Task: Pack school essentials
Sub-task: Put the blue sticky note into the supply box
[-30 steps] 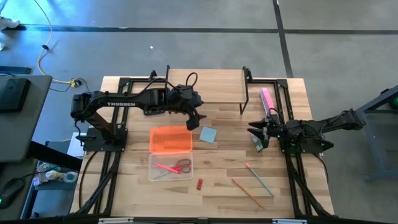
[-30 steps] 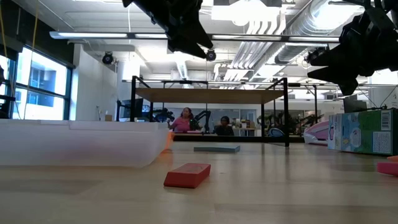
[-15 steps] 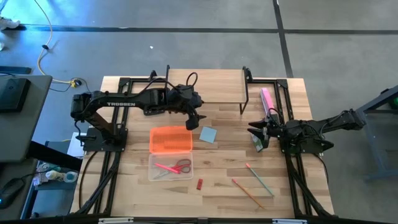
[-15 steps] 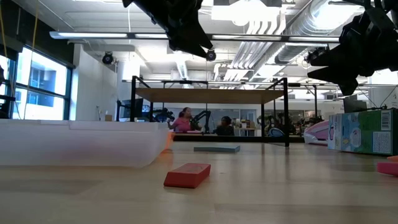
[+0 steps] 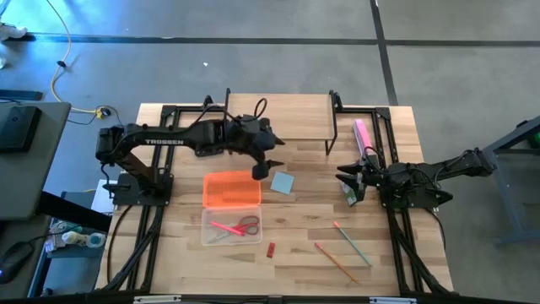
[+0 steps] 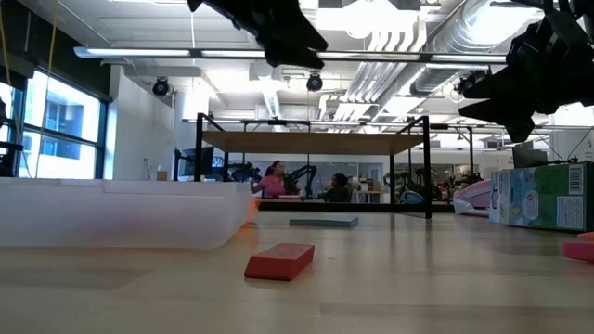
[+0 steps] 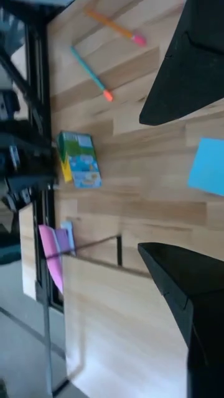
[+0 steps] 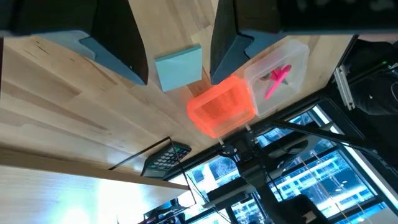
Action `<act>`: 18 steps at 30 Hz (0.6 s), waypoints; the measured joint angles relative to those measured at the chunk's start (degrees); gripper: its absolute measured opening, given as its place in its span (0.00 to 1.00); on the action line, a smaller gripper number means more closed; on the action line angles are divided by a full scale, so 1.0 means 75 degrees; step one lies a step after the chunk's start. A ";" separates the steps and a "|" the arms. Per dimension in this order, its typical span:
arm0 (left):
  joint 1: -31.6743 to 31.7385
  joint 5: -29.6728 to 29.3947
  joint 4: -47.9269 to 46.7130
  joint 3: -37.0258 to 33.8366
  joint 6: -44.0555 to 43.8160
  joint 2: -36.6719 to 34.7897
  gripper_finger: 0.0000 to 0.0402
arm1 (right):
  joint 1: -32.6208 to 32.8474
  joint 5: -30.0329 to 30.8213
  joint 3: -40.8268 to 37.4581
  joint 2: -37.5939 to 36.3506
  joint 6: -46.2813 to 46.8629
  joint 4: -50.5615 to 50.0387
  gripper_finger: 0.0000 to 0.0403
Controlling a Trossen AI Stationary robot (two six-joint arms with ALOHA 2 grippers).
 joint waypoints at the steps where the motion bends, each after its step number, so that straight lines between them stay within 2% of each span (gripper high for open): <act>1: -0.0026 0.0013 0.0000 0.0000 0.0173 0.0000 0.78 | 0.0000 0.0000 0.0000 0.0000 0.0000 0.0000 0.41; 5: -0.0093 0.0006 0.0020 -0.0149 0.0956 0.0000 0.78 | 0.0000 0.0000 0.0000 0.0000 0.0000 0.0000 0.41; 9: -0.0208 -0.0012 0.0000 -0.0406 0.1177 0.0003 0.78 | 0.0000 0.0000 0.0000 0.0001 0.0000 0.0000 0.41; 13: -0.0317 0.0026 0.0102 -0.0522 0.1168 0.0224 0.81 | 0.0000 -0.0003 0.0000 0.0003 0.0000 0.0000 0.41; 18: -0.0323 0.0133 0.0098 -0.0527 0.0645 0.0688 0.91 | 0.0000 -0.0002 0.0000 0.0006 0.0000 -0.0010 0.41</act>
